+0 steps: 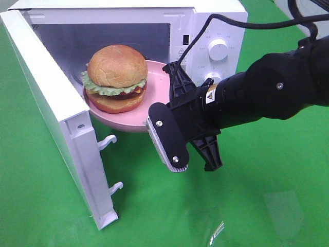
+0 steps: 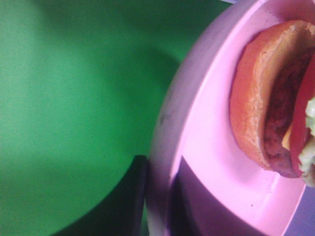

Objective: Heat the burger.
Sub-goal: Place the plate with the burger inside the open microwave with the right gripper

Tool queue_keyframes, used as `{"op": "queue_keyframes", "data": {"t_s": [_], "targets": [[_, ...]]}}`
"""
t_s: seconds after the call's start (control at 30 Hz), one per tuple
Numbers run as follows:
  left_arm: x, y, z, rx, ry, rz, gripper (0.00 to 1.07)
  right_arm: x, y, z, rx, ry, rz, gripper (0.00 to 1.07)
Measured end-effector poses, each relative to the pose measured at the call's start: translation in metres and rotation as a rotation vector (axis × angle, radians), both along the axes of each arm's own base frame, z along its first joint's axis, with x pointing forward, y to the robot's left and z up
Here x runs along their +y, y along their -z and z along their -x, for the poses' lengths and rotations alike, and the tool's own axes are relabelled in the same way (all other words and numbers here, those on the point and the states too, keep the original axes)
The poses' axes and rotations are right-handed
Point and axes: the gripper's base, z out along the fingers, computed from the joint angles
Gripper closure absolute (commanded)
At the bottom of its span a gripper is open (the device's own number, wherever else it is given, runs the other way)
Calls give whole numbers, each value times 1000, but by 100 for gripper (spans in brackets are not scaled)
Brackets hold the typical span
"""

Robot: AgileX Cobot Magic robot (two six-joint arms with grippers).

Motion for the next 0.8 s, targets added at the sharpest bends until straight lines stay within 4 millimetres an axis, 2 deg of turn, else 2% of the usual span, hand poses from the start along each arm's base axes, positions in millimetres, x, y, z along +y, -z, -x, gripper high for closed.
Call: {"op": "queue_keyframes", "data": {"t_s": [0.43, 0.8], "targets": [[0, 0, 0, 0, 0, 0, 15, 16, 0, -19, -21, -8, -6, 104], [0, 0, 0, 0, 0, 0, 15, 23, -2, -27, -43, -13, -14, 103]]}}
